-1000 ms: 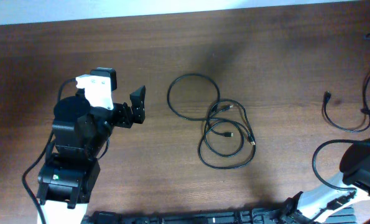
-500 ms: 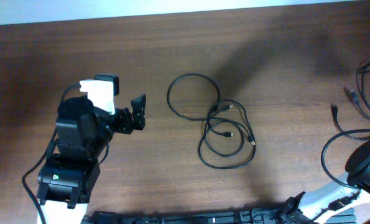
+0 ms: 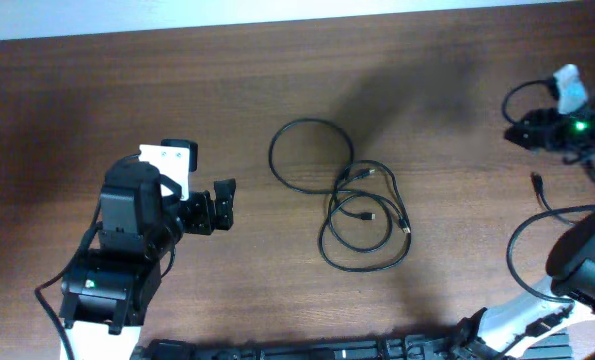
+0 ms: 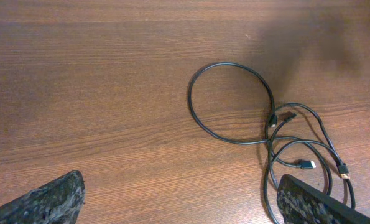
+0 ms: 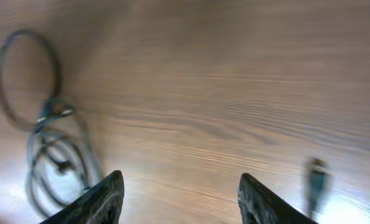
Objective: Untangle cables
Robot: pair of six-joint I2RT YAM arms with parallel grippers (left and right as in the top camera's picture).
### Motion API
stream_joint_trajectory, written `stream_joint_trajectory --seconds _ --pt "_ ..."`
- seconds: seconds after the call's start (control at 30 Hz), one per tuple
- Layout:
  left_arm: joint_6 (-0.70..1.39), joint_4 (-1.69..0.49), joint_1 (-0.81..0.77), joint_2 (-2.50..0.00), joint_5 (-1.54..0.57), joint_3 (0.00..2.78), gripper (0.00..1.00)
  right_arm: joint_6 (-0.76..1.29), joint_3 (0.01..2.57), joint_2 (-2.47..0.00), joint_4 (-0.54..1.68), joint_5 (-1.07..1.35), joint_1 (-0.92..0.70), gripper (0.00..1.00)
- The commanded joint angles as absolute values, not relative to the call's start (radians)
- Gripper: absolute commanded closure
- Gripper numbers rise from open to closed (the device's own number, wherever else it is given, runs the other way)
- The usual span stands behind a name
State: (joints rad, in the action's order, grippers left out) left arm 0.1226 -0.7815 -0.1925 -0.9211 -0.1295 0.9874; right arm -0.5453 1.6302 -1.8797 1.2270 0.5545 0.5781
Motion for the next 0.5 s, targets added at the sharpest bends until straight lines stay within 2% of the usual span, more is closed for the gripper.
stream_joint_trajectory --seconds 0.0,0.03,0.1,0.27,0.47 --pt "0.107 -0.78 -0.192 -0.924 -0.123 0.99 0.01 -0.542 1.619 -1.875 1.262 0.594 0.449 0.32" --pt "0.107 -0.78 -0.192 -0.924 -0.122 0.99 0.01 -0.542 1.619 -1.875 1.261 0.591 0.41 0.2" --pt "0.107 -0.78 -0.192 -0.923 -0.122 0.99 0.01 -0.542 1.618 -1.875 1.258 0.591 0.32 0.17" --pt "0.107 -0.78 -0.192 -0.924 -0.122 0.99 0.01 -0.542 1.604 -1.876 1.25 0.583 0.165 0.15" --pt "0.107 -0.78 -0.192 -0.924 -0.122 0.99 0.01 -0.542 1.409 -1.876 1.219 0.568 0.104 0.15"
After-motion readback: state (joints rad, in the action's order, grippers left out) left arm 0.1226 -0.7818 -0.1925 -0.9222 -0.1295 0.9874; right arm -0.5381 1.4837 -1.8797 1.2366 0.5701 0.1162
